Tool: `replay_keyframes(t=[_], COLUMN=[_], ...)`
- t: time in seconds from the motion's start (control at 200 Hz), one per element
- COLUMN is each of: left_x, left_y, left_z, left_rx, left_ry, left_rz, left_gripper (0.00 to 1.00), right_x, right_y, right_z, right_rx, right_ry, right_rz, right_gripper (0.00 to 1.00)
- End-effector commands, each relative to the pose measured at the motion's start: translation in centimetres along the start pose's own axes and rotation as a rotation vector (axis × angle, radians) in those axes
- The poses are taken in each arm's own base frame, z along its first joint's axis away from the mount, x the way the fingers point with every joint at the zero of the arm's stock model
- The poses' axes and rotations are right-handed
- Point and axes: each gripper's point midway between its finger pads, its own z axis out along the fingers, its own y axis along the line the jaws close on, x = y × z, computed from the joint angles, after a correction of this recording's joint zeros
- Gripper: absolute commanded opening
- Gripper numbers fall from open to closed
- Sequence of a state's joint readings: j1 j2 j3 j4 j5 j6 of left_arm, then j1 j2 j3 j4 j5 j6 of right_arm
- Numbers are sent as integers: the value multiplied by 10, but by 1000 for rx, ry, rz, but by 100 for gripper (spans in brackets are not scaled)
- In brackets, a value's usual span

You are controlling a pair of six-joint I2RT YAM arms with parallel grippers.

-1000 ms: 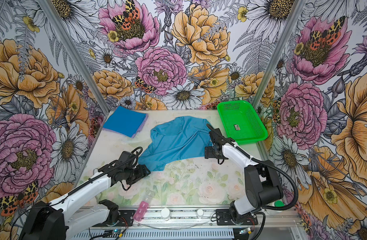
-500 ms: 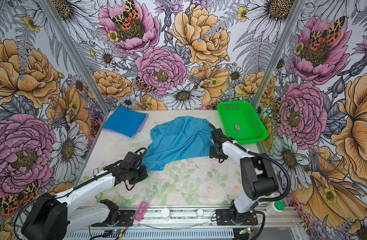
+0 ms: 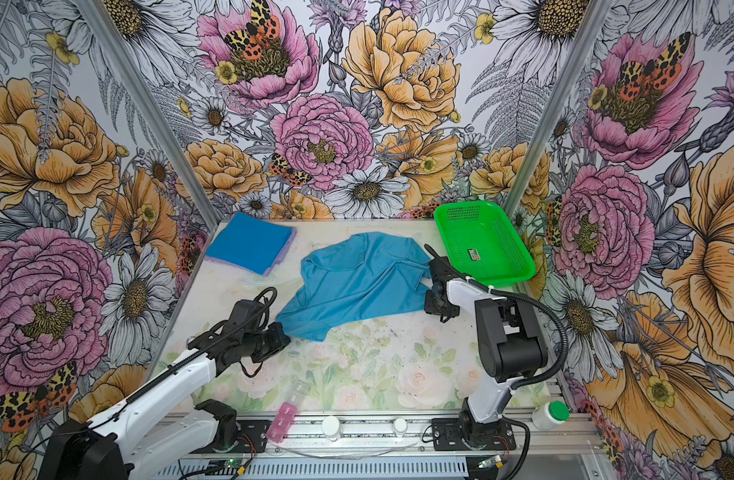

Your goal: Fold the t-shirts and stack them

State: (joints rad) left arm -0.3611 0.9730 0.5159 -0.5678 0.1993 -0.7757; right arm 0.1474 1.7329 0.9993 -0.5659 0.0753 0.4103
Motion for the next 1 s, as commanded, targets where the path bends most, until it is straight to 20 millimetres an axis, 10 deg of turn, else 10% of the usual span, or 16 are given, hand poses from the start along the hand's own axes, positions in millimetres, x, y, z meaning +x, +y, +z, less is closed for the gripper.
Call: replay_keyframes(t=[0.0, 0.29, 0.791, 0.856, 0.991], left_x=[-2, -10, -19, -16, -11], left_y=[-3, -2, -61, -50, -37], left_z=[-3, -6, -48, -41, -29], left_rx=[45, 61, 320, 287, 241], left_ry=[-3, -16, 20, 28, 54], left_rz=[11, -9, -10, -42, -69], left_gripper=[0, 0, 0, 41, 74], right_x=[-16, -27, -13, -12, -11], right_y=[2, 12, -2, -3, -2], right_z=[6, 2, -117, -116, -105], right_rx=[-7, -52, -113, -108, -102], right_ry=[-21, -34, -236, -227, -191], right_rz=[8, -16, -59, -62, -65], right_gripper=[40, 0, 0, 0, 0])
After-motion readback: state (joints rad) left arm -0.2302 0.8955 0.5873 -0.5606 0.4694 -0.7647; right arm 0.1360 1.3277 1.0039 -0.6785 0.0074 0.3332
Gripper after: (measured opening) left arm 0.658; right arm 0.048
